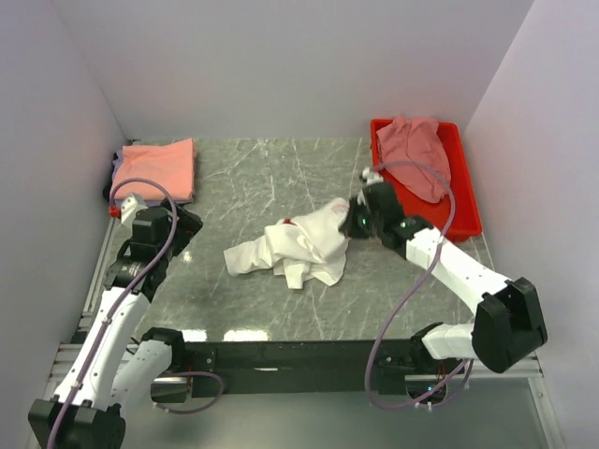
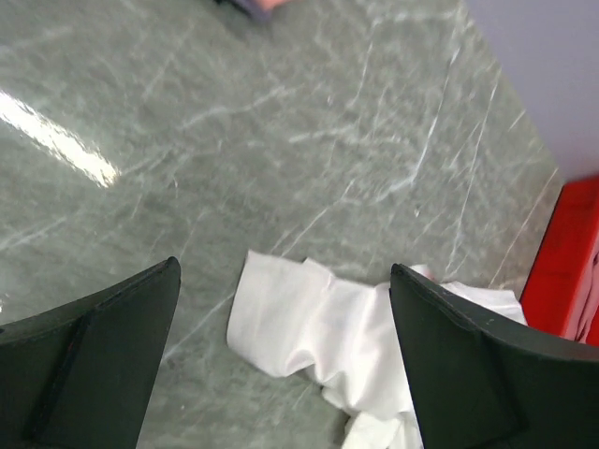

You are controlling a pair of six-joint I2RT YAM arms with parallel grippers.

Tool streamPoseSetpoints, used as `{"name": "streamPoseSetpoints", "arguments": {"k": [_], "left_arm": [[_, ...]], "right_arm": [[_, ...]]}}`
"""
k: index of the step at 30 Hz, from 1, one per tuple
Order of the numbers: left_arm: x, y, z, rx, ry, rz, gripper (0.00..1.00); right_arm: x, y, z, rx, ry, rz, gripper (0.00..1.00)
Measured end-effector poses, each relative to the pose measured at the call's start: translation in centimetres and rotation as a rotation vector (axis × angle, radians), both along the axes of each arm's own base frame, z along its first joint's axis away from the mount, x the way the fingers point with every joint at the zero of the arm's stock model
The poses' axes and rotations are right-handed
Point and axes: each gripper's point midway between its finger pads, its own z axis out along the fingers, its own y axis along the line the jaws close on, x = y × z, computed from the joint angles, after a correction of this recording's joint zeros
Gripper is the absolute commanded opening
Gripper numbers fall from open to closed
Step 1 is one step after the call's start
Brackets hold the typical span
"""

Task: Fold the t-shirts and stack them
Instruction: Move the tshirt to the center of the board, then flatten the tshirt out

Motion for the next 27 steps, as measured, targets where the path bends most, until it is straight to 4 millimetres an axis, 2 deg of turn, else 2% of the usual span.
{"name": "streamPoseSetpoints", "arguments": {"k": [3, 5, 7, 10, 11, 12, 15, 19, 24, 27], "left_arm": [[-0.2, -1.2, -1.8, -0.028, 0.057, -0.056, 1.0], [-0.7, -2.0, -3.2, -0.052, 0.098, -0.098, 0.99], [-1.2, -2.8, -4.6, -0.074, 0.138, -0.136, 0.99], [-2.3, -4.1, -7.2, -0.116, 0.211, -0.2, 0.97], [-2.9, -4.6, -8.2, -0.131, 0.242, -0.222, 0.97], [-3.2, -4.8, -8.9, -0.139, 0.261, -0.234, 0.95], [-4.6, -5.8, -11.1, -0.175, 0.315, -0.277, 0.9], [-5.2, -7.1, -12.3, -0.214, 0.331, -0.326, 0.86], [-4.4, -8.4, -12.4, -0.246, 0.319, -0.364, 0.79], [-3.9, -9.1, -13.0, -0.26, 0.332, -0.378, 0.73]], "right_arm": [[-4.2, -2.1, -5.3, -0.055, 0.115, -0.01, 0.01], [-6.1, -3.2, -6.6, -0.072, 0.14, -0.021, 0.03], [-6.7, -4.0, -6.9, -0.082, 0.132, -0.043, 0.08], [-6.8, -5.3, -6.6, -0.104, 0.099, -0.097, 0.23], [-6.7, -5.6, -6.4, -0.111, 0.089, -0.112, 0.4], [-6.7, -5.8, -6.2, -0.114, 0.081, -0.12, 0.47], [-6.8, -6.2, -5.6, -0.126, 0.066, -0.125, 0.62], [-6.4, -5.9, -3.8, -0.132, 0.039, -0.094, 0.84], [-5.3, -4.7, -0.2, -0.099, -0.057, -0.026, 0.87], [-5.3, -3.8, 0.8, -0.088, -0.097, 0.028, 0.87]]}}
